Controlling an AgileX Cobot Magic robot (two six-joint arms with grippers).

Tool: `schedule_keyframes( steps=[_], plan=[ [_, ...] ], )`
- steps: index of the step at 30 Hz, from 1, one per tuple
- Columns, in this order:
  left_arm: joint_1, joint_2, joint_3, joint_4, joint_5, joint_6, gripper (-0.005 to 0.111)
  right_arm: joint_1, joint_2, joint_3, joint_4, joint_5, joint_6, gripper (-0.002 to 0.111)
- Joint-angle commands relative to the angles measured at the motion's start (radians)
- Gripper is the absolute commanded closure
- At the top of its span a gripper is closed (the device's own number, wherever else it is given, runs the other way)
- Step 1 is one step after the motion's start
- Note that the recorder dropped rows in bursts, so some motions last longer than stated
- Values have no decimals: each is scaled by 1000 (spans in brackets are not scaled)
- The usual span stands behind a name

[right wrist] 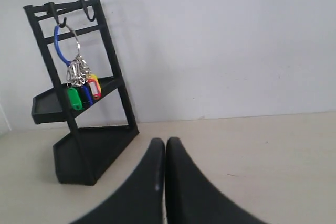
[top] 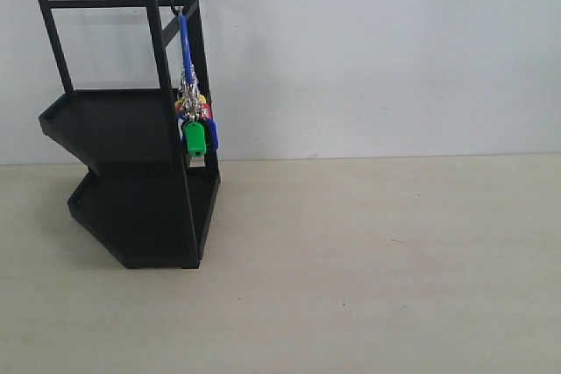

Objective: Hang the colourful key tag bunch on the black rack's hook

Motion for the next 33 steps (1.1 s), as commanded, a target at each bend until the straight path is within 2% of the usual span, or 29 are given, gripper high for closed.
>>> schedule_keyframes(
  steps=[1,8,19,24,33],
  plan=[
    [-1,-2,-1,5,-8,3,102,-56,-42,50,1,-13,-5,108],
    [-1,-2,-1,5,-8,3,102,-139,-42,60,1,48,7,108],
    [-1,-2,-1,5,-8,3,102,-141,-42,60,-1,85,-28,108],
    [-1,-2,-1,5,-8,3,102,-141,-42,60,3,226,-22,108],
    [-1,-2,-1,5,-8,3,102,-141,-42,60,-59,294,-75,108]
  ],
)
